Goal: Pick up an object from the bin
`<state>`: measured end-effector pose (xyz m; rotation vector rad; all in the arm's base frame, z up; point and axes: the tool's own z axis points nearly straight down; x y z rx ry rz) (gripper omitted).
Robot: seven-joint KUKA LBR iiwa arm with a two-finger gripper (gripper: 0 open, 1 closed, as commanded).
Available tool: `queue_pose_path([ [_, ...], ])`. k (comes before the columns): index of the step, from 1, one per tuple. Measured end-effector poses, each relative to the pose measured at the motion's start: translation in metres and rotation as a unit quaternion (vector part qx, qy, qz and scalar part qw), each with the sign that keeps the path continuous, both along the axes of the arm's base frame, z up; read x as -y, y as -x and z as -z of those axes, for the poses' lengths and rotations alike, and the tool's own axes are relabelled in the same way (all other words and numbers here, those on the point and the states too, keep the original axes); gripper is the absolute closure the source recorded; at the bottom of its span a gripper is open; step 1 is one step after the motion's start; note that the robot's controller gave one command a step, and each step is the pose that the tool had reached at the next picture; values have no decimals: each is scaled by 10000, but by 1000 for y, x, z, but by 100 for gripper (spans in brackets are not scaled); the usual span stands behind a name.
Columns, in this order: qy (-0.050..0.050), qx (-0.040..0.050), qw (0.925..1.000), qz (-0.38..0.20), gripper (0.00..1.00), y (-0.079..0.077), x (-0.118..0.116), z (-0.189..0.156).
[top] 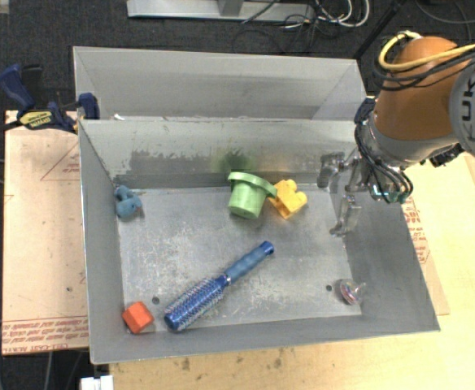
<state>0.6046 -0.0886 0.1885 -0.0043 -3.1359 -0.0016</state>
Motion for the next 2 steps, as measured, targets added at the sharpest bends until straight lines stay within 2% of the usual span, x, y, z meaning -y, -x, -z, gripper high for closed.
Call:
queue_pose_path([
  [1, -6, 41, 9977, -682, 0, -49, -29, 54],
  [2, -5, 17, 9926, -1214, 0, -8, -23, 74],
])
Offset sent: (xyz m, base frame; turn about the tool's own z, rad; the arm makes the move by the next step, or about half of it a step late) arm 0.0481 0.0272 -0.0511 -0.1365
